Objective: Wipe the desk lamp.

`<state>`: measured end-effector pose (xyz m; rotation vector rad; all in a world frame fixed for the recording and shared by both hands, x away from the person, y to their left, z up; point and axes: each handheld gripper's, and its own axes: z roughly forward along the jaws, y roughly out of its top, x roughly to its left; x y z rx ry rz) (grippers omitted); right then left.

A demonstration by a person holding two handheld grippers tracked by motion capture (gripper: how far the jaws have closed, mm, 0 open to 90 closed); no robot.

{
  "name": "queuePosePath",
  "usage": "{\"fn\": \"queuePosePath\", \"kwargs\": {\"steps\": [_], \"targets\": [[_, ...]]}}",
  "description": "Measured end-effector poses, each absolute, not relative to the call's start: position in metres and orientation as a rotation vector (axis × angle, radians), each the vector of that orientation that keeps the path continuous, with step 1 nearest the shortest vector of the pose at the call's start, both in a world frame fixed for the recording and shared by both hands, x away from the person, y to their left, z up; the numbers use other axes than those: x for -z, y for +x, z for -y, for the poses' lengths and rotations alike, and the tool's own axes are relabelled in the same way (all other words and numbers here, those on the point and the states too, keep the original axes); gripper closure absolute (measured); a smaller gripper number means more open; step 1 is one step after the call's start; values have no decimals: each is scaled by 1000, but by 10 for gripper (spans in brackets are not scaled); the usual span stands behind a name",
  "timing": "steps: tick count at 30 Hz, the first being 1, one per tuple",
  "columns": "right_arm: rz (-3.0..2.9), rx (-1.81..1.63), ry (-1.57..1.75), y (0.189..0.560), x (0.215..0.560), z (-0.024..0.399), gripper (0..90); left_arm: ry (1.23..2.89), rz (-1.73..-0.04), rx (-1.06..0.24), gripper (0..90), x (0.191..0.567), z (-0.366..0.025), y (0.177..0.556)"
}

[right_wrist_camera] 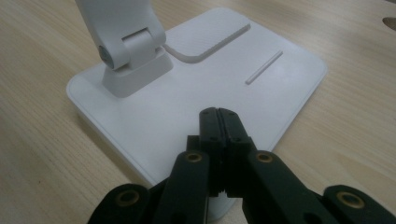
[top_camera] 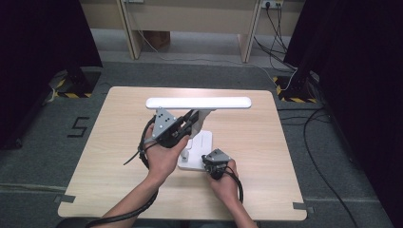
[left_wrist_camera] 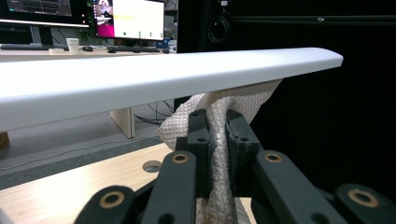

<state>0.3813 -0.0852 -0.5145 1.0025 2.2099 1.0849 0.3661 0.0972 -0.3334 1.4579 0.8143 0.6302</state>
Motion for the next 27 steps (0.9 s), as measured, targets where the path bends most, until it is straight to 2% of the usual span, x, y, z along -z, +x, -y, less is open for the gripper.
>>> {"fn": "queuePosePath", "kwargs": {"steps": [27], "targets": [[-2210, -1084, 1000, 381, 515, 85, 898, 1452, -826, -638, 818, 335, -105, 366]]}}
